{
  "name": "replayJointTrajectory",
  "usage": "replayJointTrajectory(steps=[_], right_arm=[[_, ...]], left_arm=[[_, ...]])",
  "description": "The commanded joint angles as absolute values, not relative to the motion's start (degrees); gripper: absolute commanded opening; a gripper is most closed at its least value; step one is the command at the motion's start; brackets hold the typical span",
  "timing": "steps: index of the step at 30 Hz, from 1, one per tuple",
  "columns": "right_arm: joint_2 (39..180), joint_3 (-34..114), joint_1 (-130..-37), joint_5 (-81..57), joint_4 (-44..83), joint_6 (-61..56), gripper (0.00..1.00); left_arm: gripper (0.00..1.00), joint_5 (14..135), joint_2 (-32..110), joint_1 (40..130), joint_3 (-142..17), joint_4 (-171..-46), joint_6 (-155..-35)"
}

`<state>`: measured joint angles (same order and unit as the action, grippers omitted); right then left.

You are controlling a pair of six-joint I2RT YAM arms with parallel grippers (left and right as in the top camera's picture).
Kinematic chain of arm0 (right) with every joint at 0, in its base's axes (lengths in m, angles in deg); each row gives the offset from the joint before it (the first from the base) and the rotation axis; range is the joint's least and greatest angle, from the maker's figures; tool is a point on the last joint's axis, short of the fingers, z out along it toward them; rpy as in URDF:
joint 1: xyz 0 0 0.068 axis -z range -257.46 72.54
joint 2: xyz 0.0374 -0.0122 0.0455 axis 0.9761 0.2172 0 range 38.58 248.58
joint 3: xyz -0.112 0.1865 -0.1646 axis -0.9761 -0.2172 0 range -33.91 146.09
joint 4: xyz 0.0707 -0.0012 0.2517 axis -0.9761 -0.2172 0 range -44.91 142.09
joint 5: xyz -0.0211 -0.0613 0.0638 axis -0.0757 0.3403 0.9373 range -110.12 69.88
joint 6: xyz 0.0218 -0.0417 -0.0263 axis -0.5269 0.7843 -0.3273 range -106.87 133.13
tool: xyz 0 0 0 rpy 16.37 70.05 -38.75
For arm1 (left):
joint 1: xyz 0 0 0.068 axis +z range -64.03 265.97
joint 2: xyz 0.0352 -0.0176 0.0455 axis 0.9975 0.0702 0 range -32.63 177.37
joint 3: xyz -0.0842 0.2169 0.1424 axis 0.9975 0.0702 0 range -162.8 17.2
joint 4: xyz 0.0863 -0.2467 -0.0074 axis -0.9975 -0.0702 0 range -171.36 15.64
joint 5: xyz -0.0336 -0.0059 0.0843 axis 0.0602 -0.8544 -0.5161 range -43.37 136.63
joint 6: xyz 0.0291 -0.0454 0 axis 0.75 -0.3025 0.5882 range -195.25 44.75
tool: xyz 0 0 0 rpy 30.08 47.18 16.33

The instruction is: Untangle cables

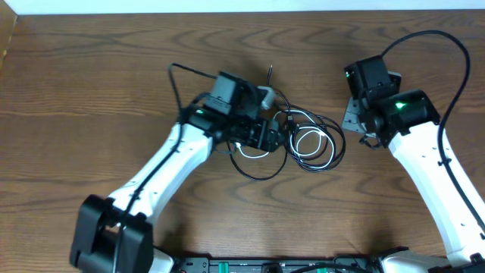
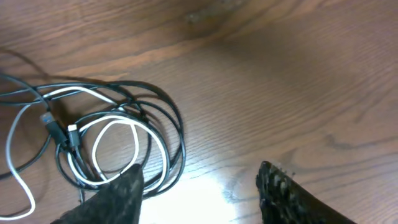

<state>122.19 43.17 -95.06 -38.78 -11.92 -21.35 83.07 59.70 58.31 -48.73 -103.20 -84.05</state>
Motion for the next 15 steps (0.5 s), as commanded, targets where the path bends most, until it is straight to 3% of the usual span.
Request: replayJointTrajectory(steps=[1,3,5,15], right_arm=[[121.8,43.0,-90.6,-37.7,-12.0,-22.6,0.72],[121.8,43.0,-88.0,-34.7,-11.4,-22.5,0.89],[121.8,43.0,-86.3,-32.5,-11.4,-22.0,0.99],[121.8,43.0,-83.0,-31.5,-12.5,-18.1,0.95]], left_arm=[[0.83,73.0,63.4,54.0,-49.4,-102.2,-83.5],[0.83,70.5,65.2,51.8,-49.4,-101.1,-83.5],[0.83,70.3,66.9,49.9,-49.4,-99.2,-83.5],[0.76,65.9,74.5,46.3,-49.4,-90.1,-90.6]])
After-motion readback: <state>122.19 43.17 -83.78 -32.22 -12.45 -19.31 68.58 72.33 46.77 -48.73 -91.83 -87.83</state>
